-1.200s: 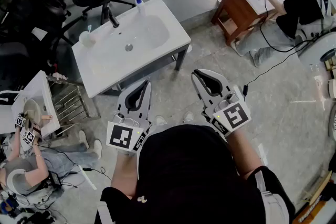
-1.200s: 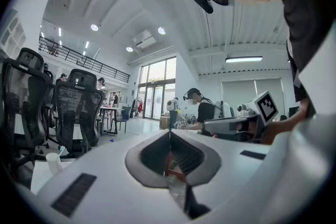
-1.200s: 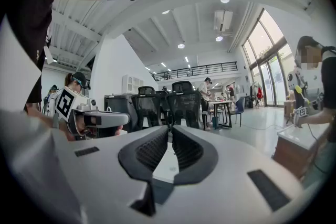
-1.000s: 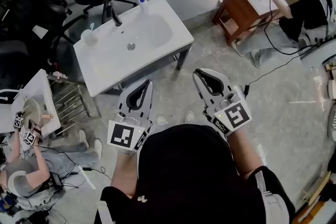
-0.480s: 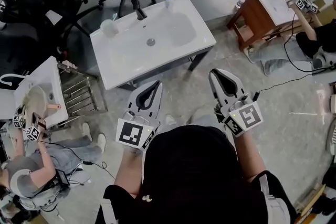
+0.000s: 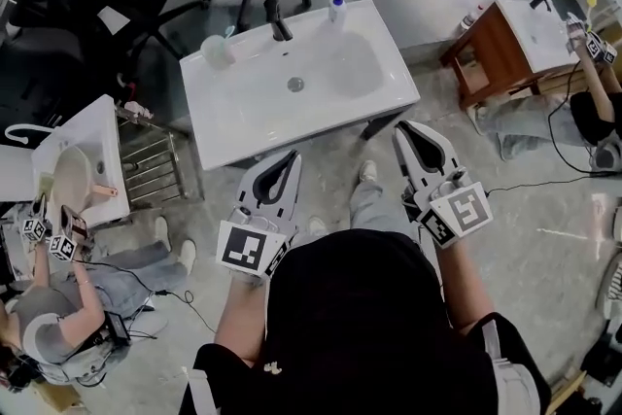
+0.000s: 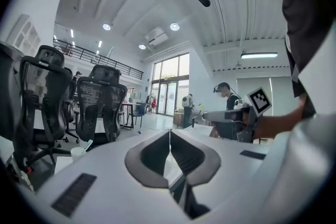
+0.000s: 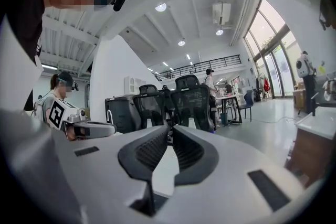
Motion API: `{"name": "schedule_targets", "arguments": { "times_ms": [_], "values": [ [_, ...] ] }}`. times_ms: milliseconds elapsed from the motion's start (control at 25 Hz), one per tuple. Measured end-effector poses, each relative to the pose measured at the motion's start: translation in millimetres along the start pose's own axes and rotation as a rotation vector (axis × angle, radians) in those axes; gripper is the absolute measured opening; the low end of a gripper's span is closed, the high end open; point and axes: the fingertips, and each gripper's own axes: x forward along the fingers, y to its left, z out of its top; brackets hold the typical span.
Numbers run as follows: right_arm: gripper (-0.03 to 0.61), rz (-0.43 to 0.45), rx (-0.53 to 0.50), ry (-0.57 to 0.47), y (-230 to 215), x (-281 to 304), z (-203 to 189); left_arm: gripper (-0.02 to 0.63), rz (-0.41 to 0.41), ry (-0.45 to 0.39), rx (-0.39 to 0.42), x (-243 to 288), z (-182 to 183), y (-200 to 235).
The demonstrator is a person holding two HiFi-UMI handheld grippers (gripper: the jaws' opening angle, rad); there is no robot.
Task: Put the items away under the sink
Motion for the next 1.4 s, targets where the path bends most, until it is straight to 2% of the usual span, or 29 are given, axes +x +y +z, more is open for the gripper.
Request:
{"name": "schedule_targets", "arguments": {
  "times_ms": [400, 800, 1040, 1400],
  "values": [
    [0.048, 0.174, 0.029, 0.027, -72.2, 86.8, 7.4, 0.023, 0.208, 0.018, -0.012, 68.1, 6.5, 38.8],
    [0.049, 0.345, 0.052, 0.029, -124.0, 130.5, 7.0, 0.023, 0.378, 0.037, -0.023, 122.7, 9.6, 41.5],
    [0.049, 0.391, 0.068, 0.036, -156.8, 139.5, -2.8, 0.023, 0.445, 0.047, -0.036, 154.9, 10.4, 33.3],
    [0.049, 0.397, 0.083, 0.054, -184.9, 145.1, -19.3, 0.023, 0.47, 0.082, -0.035, 177.6, 7.5, 20.0]
  ]
}}
